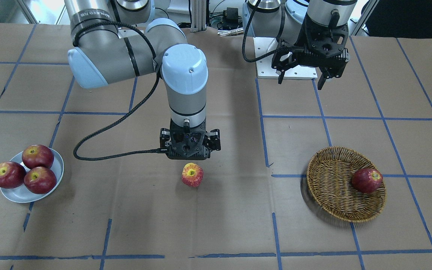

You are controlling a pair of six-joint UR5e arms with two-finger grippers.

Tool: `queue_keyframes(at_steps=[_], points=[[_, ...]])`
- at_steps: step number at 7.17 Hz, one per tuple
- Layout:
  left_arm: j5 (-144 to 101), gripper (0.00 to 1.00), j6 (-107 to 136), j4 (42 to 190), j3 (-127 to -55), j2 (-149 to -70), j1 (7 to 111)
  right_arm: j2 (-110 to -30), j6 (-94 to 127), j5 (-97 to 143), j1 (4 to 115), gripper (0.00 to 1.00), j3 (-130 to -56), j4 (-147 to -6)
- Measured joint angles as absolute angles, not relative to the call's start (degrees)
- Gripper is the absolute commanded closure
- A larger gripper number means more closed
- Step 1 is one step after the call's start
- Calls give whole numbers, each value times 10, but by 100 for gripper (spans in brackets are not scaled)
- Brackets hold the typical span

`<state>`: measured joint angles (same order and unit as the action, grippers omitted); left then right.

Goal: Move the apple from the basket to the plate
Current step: 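Reach the right gripper to the red-yellow apple and grasp it, then lift the apple with the right gripper and carry it over the plate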

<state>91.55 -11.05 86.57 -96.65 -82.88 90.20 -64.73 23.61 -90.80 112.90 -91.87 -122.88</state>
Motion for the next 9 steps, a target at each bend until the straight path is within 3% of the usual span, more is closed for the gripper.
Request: queue_keyframes(at_steps=[4,5,6,7,9], points=[[916,1,-110,865,-966,-830,903,-602,231,-915,1124,0,-974,-1360],[915,1,-110,866,-966,-830,903,-587,230,-918,1124,4,-976,-1378],[915,1,-110,866,-966,-830,903,-575,230,-920,1124,27,-976,-1388],[915,1,-110,866,-967,-830,903,-569,230,-920,1123,37,-976,-1393],[915,1,-110,866,-967,-829,903,-568,229,-921,1122,42,-973,-1395]])
